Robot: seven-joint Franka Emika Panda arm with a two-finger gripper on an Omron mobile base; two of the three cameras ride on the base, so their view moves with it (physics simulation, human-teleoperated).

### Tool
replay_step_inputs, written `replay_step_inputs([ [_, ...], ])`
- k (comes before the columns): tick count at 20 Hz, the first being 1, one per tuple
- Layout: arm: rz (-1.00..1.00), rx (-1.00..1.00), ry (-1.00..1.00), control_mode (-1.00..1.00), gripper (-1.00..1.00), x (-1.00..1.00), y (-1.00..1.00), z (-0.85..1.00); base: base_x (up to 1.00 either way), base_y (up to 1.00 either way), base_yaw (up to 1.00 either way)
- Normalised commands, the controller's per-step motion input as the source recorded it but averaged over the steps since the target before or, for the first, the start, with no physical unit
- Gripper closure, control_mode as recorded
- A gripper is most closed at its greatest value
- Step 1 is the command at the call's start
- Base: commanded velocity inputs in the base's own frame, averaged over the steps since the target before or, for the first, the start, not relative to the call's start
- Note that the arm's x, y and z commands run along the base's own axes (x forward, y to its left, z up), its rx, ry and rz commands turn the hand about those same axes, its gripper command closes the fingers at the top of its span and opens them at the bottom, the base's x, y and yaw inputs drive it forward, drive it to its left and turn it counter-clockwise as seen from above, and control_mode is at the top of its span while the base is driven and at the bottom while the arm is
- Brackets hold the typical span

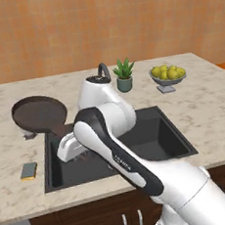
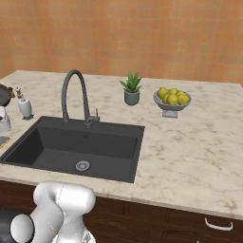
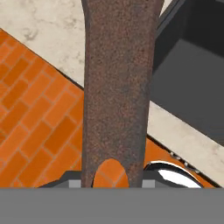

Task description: Pick the pan and sponge and place them into the sink. Then turn on the water.

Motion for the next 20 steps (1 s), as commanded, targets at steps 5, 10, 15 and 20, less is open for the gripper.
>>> replay_step_inputs([
  [5,0.33,0.0,0.06,-1.0,1.0,-0.03,-1.0,0.53,0.0,0.0,0.0],
  [10,0.33,0.02,0.02,-1.0,1.0,-0.03,-1.0,0.21,0.0,0.0,0.0],
  [15,0.21,0.07,0.0,-1.0,1.0,-0.03,-0.91,0.01,0.0,0.0,0.0],
  [20,0.14,0.02,0.05,-1.0,1.0,0.0,-0.87,0.1,0.0,0.0,0.0],
])
